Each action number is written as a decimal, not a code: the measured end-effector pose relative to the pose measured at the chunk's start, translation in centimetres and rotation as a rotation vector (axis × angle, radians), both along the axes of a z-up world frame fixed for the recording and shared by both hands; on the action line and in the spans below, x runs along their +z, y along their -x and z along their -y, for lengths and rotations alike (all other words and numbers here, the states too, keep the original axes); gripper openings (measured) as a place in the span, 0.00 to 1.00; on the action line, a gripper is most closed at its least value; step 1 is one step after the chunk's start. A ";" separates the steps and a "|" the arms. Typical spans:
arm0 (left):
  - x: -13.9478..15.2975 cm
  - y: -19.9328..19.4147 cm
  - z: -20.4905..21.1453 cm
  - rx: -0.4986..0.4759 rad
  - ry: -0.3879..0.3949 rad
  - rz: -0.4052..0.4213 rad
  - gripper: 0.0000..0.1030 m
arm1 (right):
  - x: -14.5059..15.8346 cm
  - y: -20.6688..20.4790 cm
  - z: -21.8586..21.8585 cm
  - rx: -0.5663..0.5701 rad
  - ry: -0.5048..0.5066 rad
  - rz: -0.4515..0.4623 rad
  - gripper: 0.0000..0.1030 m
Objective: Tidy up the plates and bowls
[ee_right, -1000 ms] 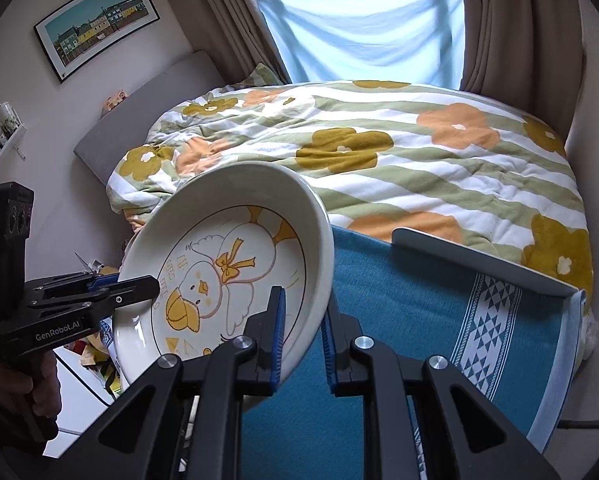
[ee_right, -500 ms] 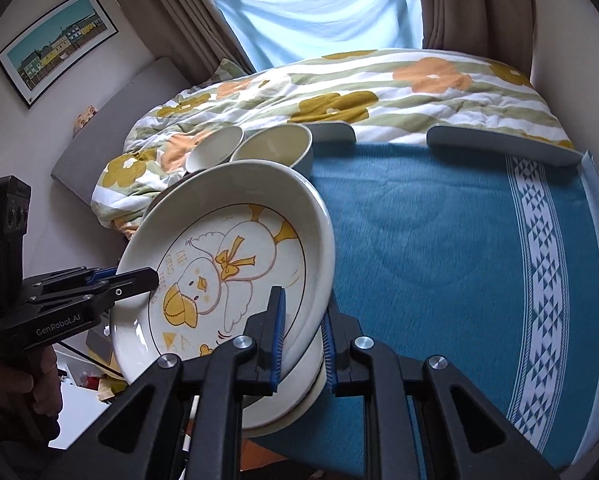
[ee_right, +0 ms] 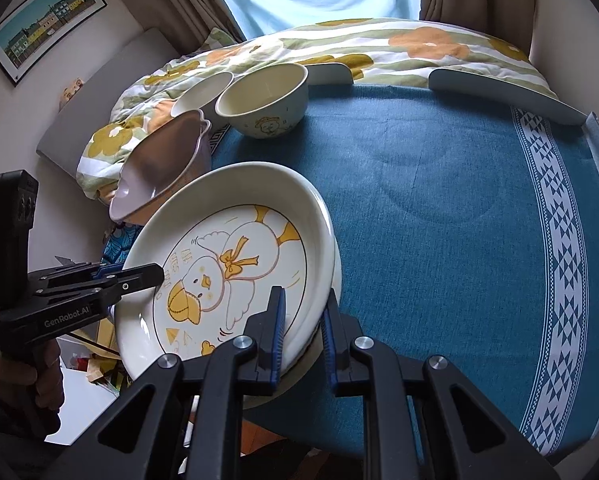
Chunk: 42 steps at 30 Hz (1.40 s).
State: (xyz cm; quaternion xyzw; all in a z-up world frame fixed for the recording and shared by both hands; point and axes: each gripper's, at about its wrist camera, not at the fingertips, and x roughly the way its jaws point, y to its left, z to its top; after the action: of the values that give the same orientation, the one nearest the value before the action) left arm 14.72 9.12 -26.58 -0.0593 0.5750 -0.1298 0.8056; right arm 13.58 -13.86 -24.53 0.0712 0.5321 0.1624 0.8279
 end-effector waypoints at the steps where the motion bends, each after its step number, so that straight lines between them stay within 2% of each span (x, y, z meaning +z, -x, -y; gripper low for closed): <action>1: -0.1 0.1 0.0 0.003 -0.001 -0.003 0.17 | -0.1 0.0 0.0 0.003 0.000 -0.003 0.15; 8: -1.0 -0.1 0.3 0.011 -0.006 -0.027 0.17 | -0.2 0.0 0.0 0.022 0.010 -0.001 0.15; 15: -1.0 -0.4 1.3 -0.001 -0.065 -0.011 0.17 | -0.2 0.1 0.1 0.025 0.011 0.003 0.15; 36: -1.0 0.9 6.0 -0.129 -0.485 0.142 0.20 | -0.4 0.4 -0.3 0.058 0.038 0.013 0.15; 42: -0.9 1.1 6.4 -0.138 -0.522 0.156 0.20 | -0.4 0.5 -0.7 0.075 0.061 0.024 0.15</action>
State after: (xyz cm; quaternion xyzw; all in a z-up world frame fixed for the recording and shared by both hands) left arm 13.66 2.72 -27.52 0.1997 0.5280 -0.0361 0.8247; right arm 13.11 -13.19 -24.93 0.0238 0.5291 0.1778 0.8294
